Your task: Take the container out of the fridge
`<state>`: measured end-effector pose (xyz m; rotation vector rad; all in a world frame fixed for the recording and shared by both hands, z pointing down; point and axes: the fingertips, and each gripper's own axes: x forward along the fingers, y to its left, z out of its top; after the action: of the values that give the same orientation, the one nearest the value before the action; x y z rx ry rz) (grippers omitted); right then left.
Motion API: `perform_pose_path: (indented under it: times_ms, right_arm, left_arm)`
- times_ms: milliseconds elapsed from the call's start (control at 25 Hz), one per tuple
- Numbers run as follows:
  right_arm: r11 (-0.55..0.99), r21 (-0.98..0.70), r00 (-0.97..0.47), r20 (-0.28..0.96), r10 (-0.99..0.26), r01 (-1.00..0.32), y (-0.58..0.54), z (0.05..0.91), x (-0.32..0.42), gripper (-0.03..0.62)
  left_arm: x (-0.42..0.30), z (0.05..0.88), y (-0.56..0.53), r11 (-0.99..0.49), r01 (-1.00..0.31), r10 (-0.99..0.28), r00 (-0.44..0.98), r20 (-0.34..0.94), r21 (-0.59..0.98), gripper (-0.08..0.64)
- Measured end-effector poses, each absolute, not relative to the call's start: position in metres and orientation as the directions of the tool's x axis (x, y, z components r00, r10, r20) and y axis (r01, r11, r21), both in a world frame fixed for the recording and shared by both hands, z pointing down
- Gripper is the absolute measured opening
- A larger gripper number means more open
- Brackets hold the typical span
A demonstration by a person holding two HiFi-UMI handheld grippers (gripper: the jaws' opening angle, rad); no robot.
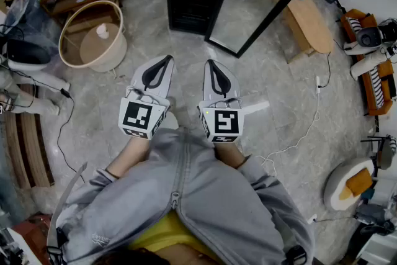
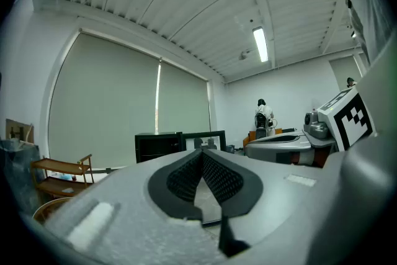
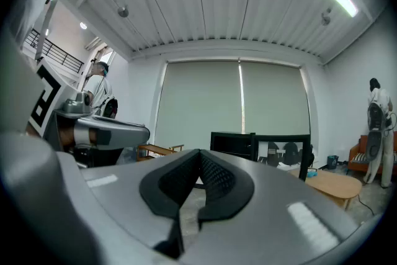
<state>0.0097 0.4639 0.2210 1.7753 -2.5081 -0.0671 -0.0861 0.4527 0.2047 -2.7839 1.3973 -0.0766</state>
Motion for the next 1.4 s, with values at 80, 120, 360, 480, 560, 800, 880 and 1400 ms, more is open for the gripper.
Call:
perform_pose_path:
  times_ms: [80,120,360,480,560,800,880,1400]
  right_arm:
    - [0.337,0.061,-0.336,0.024,-0.942,-0.94,0.457,0.219,0.013,0.0]
    - [0.338,0.053,-0.337,0.02,-0.941,-0.94,0.453,0.218,0.015,0.0]
    - [0.325,0.038,-0.325,0.026,-0.945,-0.945,0.42,0.227,0.023,0.0]
    - [0.317,0.045,-0.315,0.036,-0.948,-0.948,0.393,0.231,0.026,0.0]
    - [0.312,0.05,-0.31,0.042,-0.95,-0.949,0.371,0.234,0.026,0.0]
    - [0.29,0.051,-0.287,0.056,-0.956,-0.956,0.296,0.24,0.023,0.0]
    - [0.281,0.054,-0.278,0.058,-0.959,-0.958,0.267,0.241,0.018,0.0]
    - [0.221,0.053,-0.214,0.104,-0.971,-0.974,0.126,0.256,0.012,0.0]
  left_arm:
    - [-0.083,0.205,0.446,-0.599,-0.8,-0.801,0.598,0.037,-0.042,0.005]
    - [-0.081,0.206,0.442,-0.6,-0.799,-0.8,0.599,0.037,-0.04,0.005]
    - [-0.076,0.212,0.406,-0.609,-0.792,-0.793,0.609,0.024,-0.03,0.005]
    - [-0.076,0.216,0.377,-0.616,-0.788,-0.788,0.615,0.019,-0.023,0.005]
    - [-0.076,0.217,0.355,-0.619,-0.785,-0.785,0.619,0.015,-0.02,0.005]
    - [-0.078,0.221,0.278,-0.64,-0.768,-0.769,0.64,0.005,-0.016,0.005]
    - [-0.084,0.224,0.247,-0.646,-0.763,-0.764,0.646,0.006,-0.013,0.005]
    - [-0.083,0.236,0.096,-0.711,-0.704,-0.704,0.71,0.013,0.003,0.005]
